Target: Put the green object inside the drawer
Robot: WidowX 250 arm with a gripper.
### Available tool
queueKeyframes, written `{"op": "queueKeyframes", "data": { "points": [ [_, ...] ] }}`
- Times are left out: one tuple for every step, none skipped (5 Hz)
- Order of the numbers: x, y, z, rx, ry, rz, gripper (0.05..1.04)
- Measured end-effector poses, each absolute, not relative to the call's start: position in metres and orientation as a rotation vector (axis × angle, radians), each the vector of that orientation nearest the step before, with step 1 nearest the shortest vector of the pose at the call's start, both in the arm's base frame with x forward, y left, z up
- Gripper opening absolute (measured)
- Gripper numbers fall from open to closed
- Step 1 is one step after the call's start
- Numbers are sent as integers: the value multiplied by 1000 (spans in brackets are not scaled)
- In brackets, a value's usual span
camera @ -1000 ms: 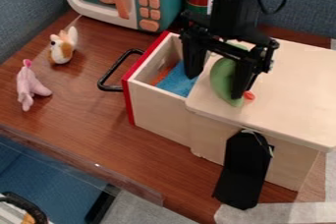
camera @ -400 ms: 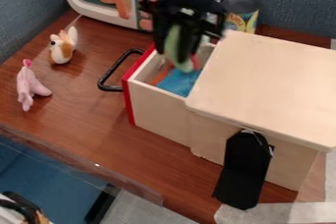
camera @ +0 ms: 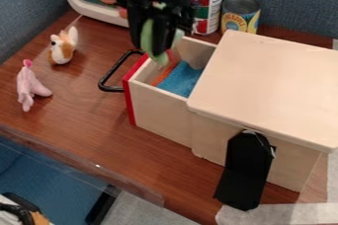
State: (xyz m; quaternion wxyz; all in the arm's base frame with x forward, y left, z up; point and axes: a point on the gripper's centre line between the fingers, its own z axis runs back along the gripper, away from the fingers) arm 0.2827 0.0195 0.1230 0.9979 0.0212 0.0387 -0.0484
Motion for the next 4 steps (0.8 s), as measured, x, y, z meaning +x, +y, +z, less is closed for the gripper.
{"op": "queueKeyframes", "data": {
  "points": [
    [288, 14, 111, 4, 82, -100, 416],
    [289, 15, 109, -17, 72, -55, 729],
    [288, 20, 106, -1, 68, -31, 993],
    [284, 25, 118, 9, 35, -18, 1003]
  ]
}}
